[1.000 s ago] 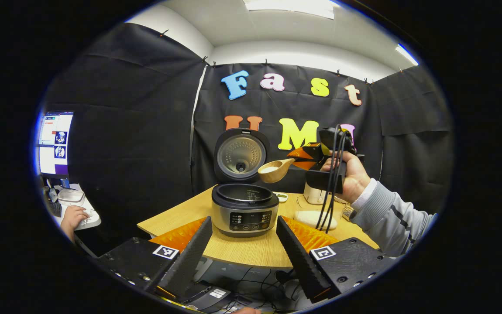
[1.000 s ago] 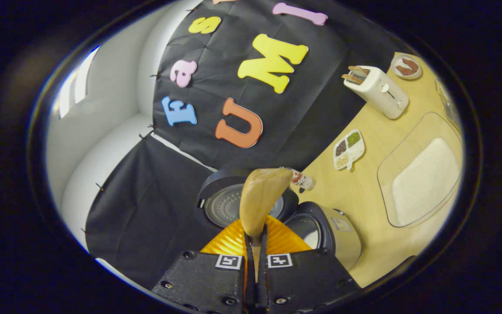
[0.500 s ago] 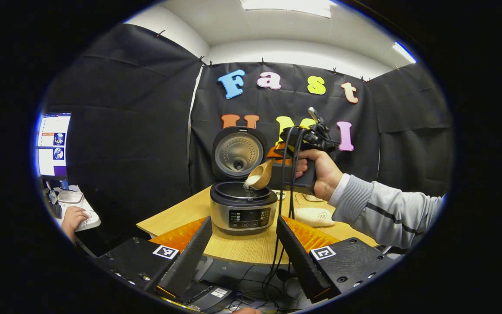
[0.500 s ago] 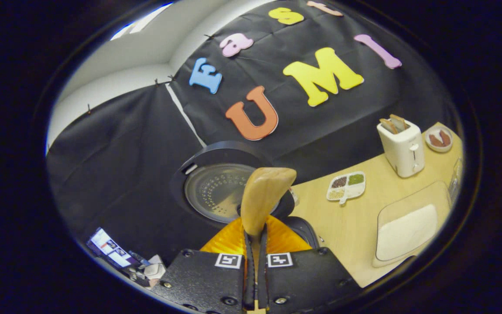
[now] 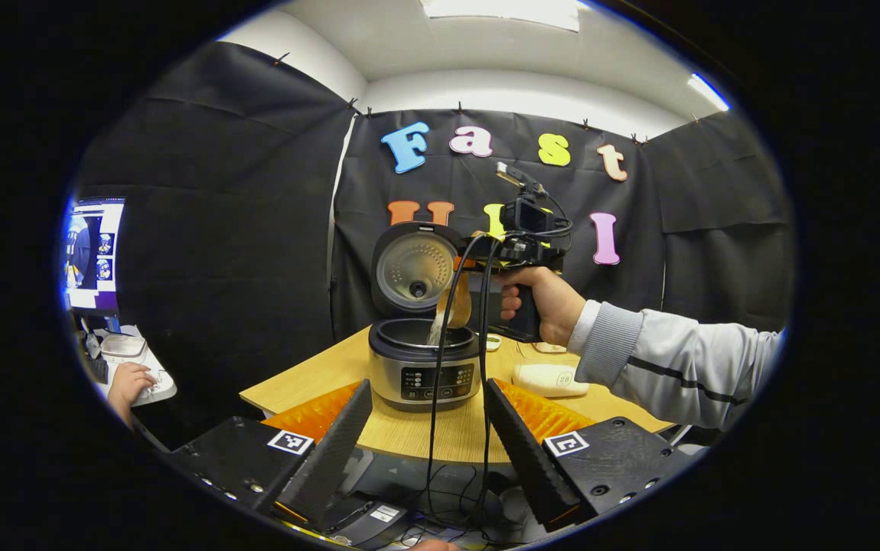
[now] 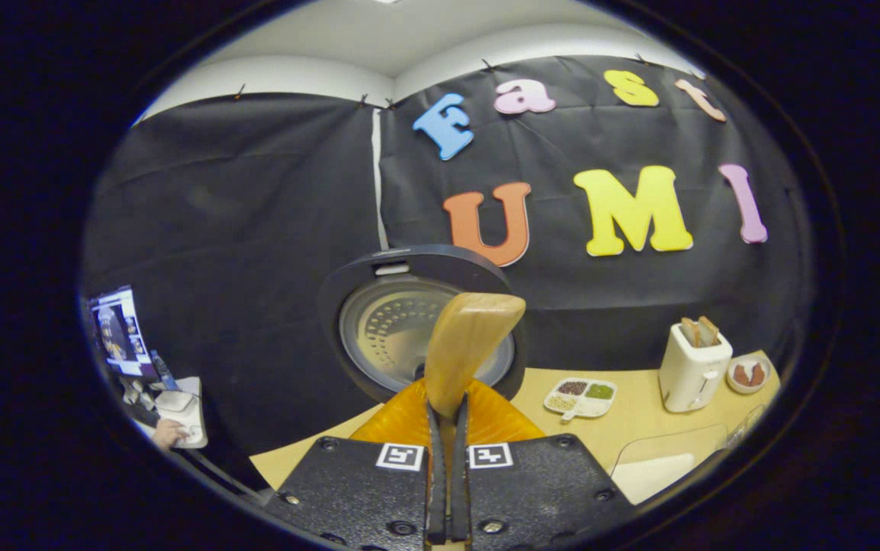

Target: Close the left gripper, press the button to open the rice cooker; take a wooden spoon from the chopstick holder with the right hand, scoop a spoonful of rice and pour it into the rice cooker, then put the wooden spoon back into the chopstick holder.

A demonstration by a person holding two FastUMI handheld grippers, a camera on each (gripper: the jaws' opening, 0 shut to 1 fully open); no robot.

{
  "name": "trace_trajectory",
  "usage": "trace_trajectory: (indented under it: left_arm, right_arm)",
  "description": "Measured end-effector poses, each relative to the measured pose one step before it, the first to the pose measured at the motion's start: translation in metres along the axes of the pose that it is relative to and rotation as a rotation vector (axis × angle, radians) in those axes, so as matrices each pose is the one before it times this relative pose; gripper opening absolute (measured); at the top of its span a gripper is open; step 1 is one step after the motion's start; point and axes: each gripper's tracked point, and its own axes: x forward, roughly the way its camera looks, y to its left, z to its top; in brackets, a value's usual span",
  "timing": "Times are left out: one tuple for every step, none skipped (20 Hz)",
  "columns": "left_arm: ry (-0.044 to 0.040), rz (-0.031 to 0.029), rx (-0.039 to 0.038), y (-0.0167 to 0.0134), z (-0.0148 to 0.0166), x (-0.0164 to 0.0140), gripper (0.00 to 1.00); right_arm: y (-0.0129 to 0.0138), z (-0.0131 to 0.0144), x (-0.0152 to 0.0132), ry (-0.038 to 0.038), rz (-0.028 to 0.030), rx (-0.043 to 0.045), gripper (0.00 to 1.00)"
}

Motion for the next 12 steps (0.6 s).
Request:
trace_trajectory:
  left_arm:
    - [0.00258, 0.00032, 0.00071, -0.00013, -0.00106, 0.00032, 0.94]
    - [0.00292, 0.00119, 0.00037, -0.00006, -0.00021, -0.00070, 0.94]
    - [0.00197, 0.00195, 0.00007, 0.00169, -0.00100, 0.00000, 0.94]
    - [0.00104, 0.00019, 0.00057, 0.00001, -0.00035, 0.00101, 0.95]
    - [-0.00003, 0.00006, 0.00070, 0.00024, 0.00017, -0.00084, 0.94]
    - [0.00127, 0.00049, 0.00033, -0.00042, -0.00006, -0.00036, 0.94]
    - [0.00262, -0.00165, 0.00124, -0.00032, -0.00177, 0.00093, 0.94]
    - [0.00130, 0.00034, 0.00133, -0.00174, 0.00039, -0.00067, 0.95]
    - [-0.00127, 0.00081, 0.00149, 0.00109, 0.00021, 0.00008, 0.94]
    - [-0.00038, -0.00021, 0.00098, 0.00006, 0.00032, 0.00021, 0.94]
    - [-0.00068, -0.00079, 0.00092, 0.00026, 0.00034, 0.00005, 0.94]
    - [-0.00075, 0.00088, 0.00019, 0.00021, 0.00037, 0.00040, 0.94]
  right_arm:
    - [0.00474, -0.00206, -0.00227, 0.00027, 0.00511, -0.04168, 0.08]
    - [0.00455, -0.00072, -0.00035, 0.00431, 0.00515, -0.03492, 0.08]
    - [0.00663, -0.00093, 0.00048, 0.00182, 0.00698, -0.04070, 0.08]
    - [0.00499, -0.00004, 0.00074, 0.00173, 0.00170, -0.04499, 0.08]
    - [0.00492, -0.00002, -0.00098, -0.00116, 0.00088, -0.03849, 0.08]
    - [0.00339, 0.00014, -0.00143, -0.00063, -0.00287, -0.03192, 0.08]
    - [-0.00051, 0.00170, -0.00140, -0.00902, -0.01654, -0.01181, 0.08]
    - [0.00209, -0.00037, -0.00056, 0.00334, 0.00347, -0.01791, 0.08]
    - [-0.00225, -0.00136, 0.00026, 0.00155, -0.00130, -0.00969, 0.08]
    - [-0.00112, 0.00037, 0.00056, -0.00027, -0.00566, -0.01069, 0.08]
    - [-0.00205, 0.00155, -0.00017, -0.00311, -0.00201, -0.00729, 0.08]
    - [-0.00210, 0.00111, -0.00012, -0.00177, 0.00023, -0.00221, 0.08]
